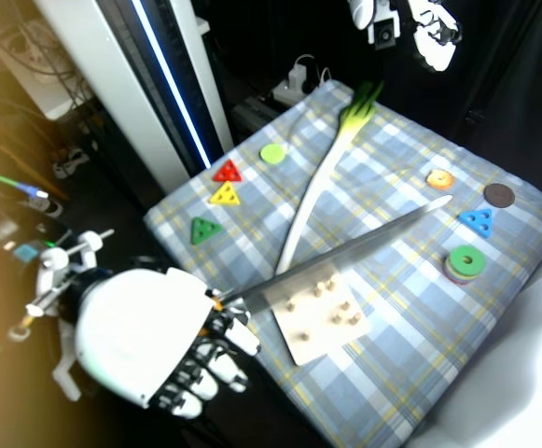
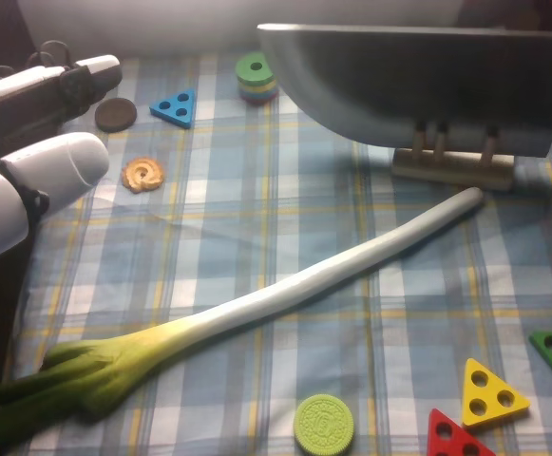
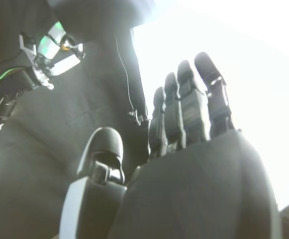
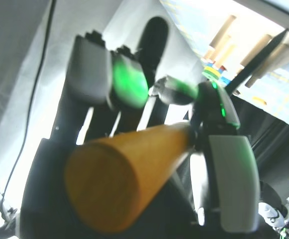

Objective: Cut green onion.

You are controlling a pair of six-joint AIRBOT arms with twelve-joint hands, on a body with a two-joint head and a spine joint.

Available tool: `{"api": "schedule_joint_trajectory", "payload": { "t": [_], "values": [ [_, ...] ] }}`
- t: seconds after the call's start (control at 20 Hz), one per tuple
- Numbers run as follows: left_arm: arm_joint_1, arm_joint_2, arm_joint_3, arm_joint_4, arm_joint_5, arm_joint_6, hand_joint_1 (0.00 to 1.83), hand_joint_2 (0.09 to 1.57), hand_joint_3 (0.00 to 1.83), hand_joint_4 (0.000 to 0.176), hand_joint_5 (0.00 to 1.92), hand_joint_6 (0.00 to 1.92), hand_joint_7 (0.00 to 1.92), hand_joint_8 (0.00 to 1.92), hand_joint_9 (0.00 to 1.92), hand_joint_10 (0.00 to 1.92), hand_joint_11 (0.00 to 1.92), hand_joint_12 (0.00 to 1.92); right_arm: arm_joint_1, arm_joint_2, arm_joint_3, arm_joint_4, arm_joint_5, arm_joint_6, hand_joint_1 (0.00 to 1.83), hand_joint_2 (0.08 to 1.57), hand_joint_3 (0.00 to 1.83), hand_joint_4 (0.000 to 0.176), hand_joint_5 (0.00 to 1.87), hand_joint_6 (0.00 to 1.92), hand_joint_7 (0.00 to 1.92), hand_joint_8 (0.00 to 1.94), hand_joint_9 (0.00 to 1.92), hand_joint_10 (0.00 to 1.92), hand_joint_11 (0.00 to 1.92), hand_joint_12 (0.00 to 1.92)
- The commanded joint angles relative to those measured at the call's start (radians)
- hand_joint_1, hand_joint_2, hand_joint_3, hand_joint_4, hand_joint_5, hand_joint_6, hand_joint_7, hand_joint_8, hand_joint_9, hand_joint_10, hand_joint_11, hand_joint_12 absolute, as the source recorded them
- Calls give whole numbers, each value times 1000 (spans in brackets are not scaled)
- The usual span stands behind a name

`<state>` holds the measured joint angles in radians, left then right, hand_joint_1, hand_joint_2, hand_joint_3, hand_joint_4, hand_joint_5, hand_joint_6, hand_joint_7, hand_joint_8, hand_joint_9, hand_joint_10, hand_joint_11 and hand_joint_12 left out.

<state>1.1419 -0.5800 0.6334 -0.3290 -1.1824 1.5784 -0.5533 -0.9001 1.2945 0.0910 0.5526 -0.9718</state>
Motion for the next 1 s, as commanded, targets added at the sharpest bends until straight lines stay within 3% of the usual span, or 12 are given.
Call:
{"api": "schedule_joint_trajectory", "payload": {
  "t": [0.0, 0.05, 0.1, 0.15, 0.25, 0.35, 0.5, 0.55, 0.7, 0.75, 0.9, 0.95],
  "values": [
    [-3, 5, -1, 8, -128, -4, 12, 1454, 0, 0, 303, 2, 341, 2, 380, 6, 0, 963, 14, 13, 0, 16, 126, -3, 742, 1144, 0, 16, 671, 455, 1000, 562, 902, 1052, 692, 1592],
    [-3, 5, -1, 8, -129, -4, 36, 1458, 0, 0, 302, 1, 341, 1, 381, 4, 0, 964, 14, 14, -2, 16, 128, -3, 719, 1058, 0, 5, 471, 106, 920, 290, 801, 792, 554, 1453],
    [-3, 5, -1, 9, -132, -4, 67, 1458, 0, 0, 311, 3, 348, 3, 375, 1, 0, 957, 14, 16, -5, 17, 128, -3, 705, 966, 0, 40, 248, 20, 648, 75, 599, 385, 308, 1135],
    [-3, 5, -1, 8, -136, -4, 80, 1458, 0, 0, 314, 3, 342, 0, 360, 0, 0, 956, 14, 26, -13, 17, 132, -3, 717, 916, 0, 53, 128, 4, 525, 14, 515, 160, 212, 895],
    [-1, 5, 0, 3, -150, -4, 74, 1452, 0, 0, 305, 2, 321, 3, 327, 0, 0, 882, 14, 50, -32, 18, 153, -3, 761, 843, 0, 135, 4, 0, 264, 0, 275, 7, 31, 522],
    [7, 19, 0, -16, -188, -4, 15, 1463, 4, 0, 297, 2, 329, 3, 323, 2, 0, 797, 13, 85, -66, 17, 201, -3, 761, 822, 0, 173, 0, 0, 106, 7, 96, 9, 0, 151],
    [10, 47, 9, -32, -255, -13, 0, 1461, 0, 0, 233, 0, 297, 0, 299, 0, 0, 746, -1, 148, -125, 16, 322, -3, 779, 818, 0, 176, 0, 0, 7, 0, 4, 0, 0, 0],
    [9, 50, 21, -42, -278, -30, 54, 1440, 0, 0, 212, 3, 241, 5, 231, 8, 0, 579, -18, 170, -152, 17, 382, -3, 765, 823, 2, 176, 0, 0, 1, 0, 0, 0, 0, 0],
    [15, 37, 95, -68, -365, -265, 255, 1348, 0, 0, 189, 1, 224, 2, 221, 4, 0, 545, -108, 233, -253, 25, 588, -3, 835, 832, 4, 176, 0, 0, 0, 0, 0, 0, 0, 0],
    [43, 20, 127, -63, -415, -402, 294, 1326, 0, 0, 183, 0, 220, 1, 218, 2, 0, 535, -186, 243, -293, 50, 688, -3, 834, 832, 3, 176, 0, 0, 0, 0, 0, 0, 0, 0],
    [102, 1, 142, -85, -506, -503, 581, 1031, 0, 24, 82, 1, 180, 0, 161, 1, 0, 427, -415, 233, -347, 141, 966, 35, 722, 814, 0, 176, 0, 0, 0, 0, 0, 0, 0, 0],
    [111, -9, 150, -89, -548, -546, 701, 945, 0, 5, 42, 0, 147, 0, 112, 0, 0, 291, -488, 226, -352, 164, 1063, 99, 813, 817, 0, 176, 0, 0, 24, 9, 65, 25, 7, 3]
  ]
}}
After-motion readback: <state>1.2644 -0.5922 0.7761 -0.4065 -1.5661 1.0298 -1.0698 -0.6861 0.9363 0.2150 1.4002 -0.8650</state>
